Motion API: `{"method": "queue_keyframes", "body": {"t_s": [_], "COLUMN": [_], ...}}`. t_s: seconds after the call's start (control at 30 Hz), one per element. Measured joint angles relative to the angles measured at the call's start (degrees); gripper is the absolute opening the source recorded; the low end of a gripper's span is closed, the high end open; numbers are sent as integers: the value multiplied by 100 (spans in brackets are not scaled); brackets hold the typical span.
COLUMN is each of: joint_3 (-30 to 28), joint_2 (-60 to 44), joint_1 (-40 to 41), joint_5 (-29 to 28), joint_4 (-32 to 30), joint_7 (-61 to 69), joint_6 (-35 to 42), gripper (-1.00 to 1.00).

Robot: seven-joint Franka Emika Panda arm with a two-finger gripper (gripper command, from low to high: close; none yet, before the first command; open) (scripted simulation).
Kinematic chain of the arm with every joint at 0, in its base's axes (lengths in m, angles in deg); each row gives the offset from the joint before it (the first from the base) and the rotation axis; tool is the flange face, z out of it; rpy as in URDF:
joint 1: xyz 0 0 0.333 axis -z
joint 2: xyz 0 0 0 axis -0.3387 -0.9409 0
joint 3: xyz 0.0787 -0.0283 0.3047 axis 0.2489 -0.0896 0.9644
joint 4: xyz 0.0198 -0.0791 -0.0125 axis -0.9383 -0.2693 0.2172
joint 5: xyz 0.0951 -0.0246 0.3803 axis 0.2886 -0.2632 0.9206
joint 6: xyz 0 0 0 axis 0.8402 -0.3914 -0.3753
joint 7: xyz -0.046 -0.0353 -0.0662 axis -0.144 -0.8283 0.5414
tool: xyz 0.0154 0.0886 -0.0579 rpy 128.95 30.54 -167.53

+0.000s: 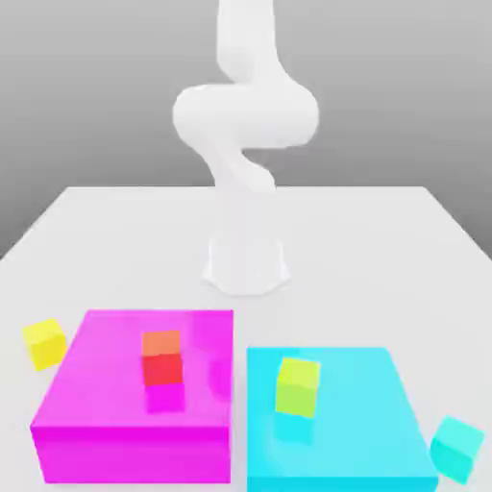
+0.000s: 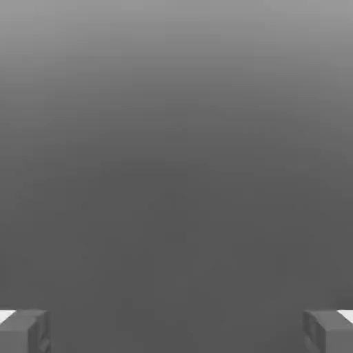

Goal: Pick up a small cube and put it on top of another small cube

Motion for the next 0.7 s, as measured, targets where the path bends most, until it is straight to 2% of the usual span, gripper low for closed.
{"method": "queue_keyframes", "body": {"t_s": [0.23, 0.43, 0.57, 0.7], "joint_3": [-777, -1499, -1978, -2226], "joint_2": [-1465, -2697, -3546, -4434], "joint_1": [734, 1330, 1705, 2307], "joint_5": [-166, -99, 150, 682], "joint_4": [-660, -1214, -1583, -1946], "joint_7": [-106, -46, 140, 531], "joint_6": [-821, -1517, -1979, -2428], "gripper": [0, 0, 0, 0]}}
